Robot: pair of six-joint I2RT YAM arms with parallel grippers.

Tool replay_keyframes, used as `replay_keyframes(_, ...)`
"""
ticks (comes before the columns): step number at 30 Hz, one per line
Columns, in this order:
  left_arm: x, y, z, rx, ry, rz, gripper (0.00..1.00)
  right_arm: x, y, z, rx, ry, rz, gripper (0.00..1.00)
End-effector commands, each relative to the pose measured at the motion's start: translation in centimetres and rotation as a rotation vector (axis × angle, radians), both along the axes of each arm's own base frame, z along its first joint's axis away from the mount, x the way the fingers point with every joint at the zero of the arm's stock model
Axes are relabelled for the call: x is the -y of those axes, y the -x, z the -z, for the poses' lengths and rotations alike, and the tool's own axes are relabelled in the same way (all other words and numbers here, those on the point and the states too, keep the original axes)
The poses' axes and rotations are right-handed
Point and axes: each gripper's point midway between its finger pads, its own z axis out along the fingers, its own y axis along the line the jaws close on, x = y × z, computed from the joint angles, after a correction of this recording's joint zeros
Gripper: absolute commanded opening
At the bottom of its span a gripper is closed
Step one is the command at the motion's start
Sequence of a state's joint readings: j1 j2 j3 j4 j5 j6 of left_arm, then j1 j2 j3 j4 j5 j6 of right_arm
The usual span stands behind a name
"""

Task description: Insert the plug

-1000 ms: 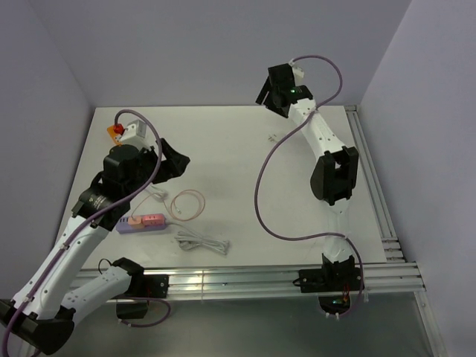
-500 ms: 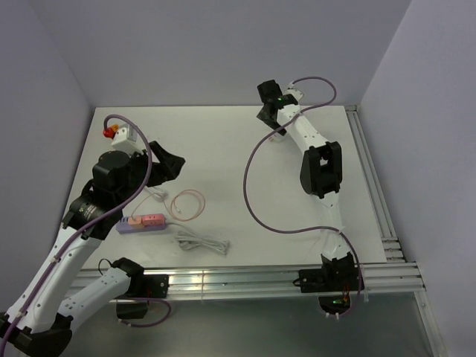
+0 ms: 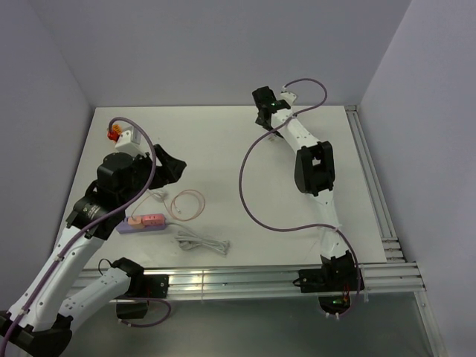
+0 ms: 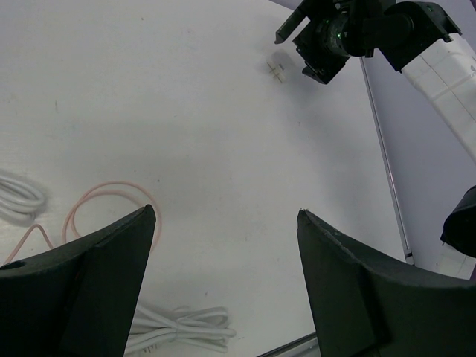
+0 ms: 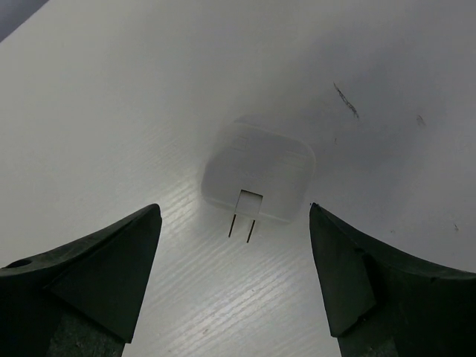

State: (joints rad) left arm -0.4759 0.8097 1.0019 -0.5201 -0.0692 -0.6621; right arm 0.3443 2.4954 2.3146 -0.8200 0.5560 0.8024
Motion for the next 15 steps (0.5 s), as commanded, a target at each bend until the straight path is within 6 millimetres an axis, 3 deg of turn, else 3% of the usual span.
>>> replay_keyframes(1, 0.4, -0.4, -0.5, 0.037, -0.001, 0.023, 0.82, 0.3, -1.3, -0.9, 0.052, 0.062, 0.003, 0.87)
replay_keyframes(15, 0.3, -0.4, 0.2, 0.023, -0.024, 0.02, 0.83, 2.2, -0.2, 2.2, -0.063, 0.01, 0.033, 0.85)
